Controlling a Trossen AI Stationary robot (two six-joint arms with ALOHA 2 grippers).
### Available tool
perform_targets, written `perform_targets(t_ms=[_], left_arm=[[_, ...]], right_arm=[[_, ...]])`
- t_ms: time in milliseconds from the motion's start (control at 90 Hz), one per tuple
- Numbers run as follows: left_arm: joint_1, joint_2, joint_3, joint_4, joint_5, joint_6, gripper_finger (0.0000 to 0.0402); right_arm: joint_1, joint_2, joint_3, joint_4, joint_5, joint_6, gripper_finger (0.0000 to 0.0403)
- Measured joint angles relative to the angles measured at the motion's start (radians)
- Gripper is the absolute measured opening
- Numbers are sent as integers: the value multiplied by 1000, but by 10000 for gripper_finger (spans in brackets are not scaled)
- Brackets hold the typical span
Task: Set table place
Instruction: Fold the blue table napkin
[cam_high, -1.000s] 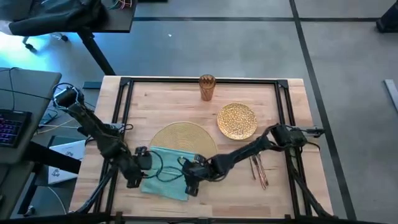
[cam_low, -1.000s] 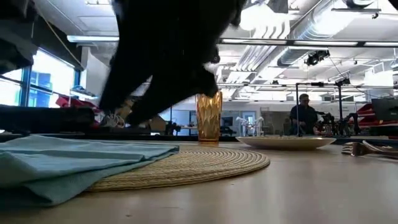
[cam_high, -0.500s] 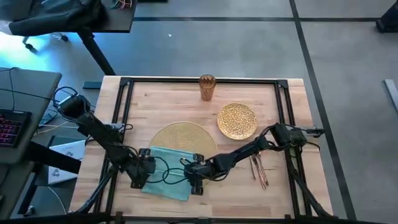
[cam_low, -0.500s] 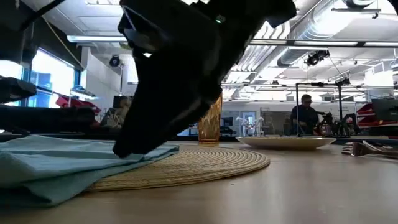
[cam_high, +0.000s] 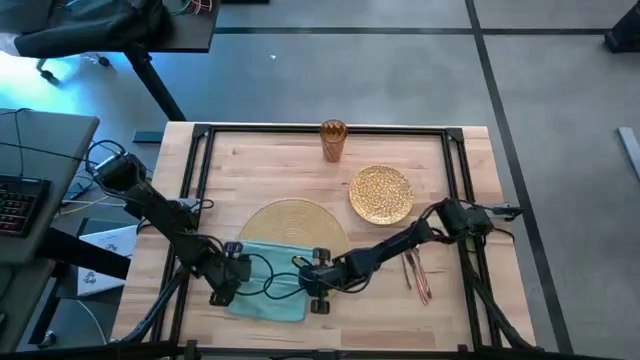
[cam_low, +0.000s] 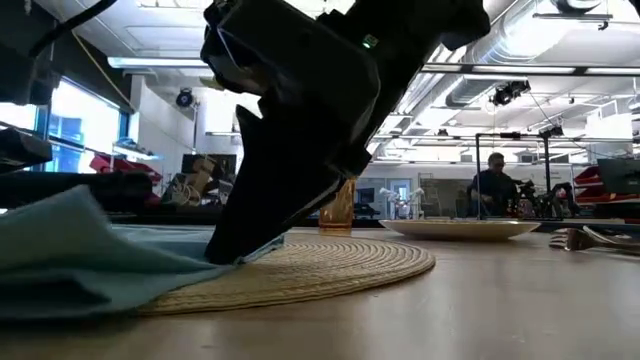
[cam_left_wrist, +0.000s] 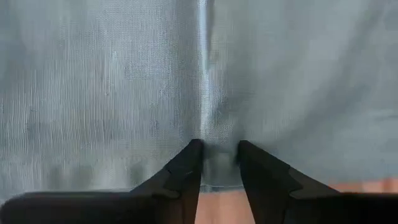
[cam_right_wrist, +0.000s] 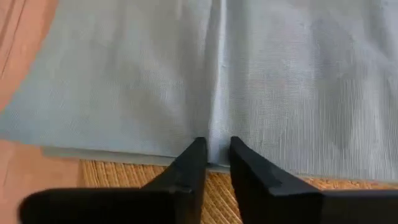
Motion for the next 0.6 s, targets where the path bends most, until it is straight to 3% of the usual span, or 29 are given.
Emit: perform_targets(t_ms=[189,411,600], left_arm=[[0,-12,20,-20,50,-3,6],[-14,-62,121,-158,34,-16,3],[-20,-66,121,-151,81,12,31]], right_arm=[[0,3,57,-86,-9,2,2],[1,4,204,-305,20,-7,0],[0,4,212,-289,2,49,1]])
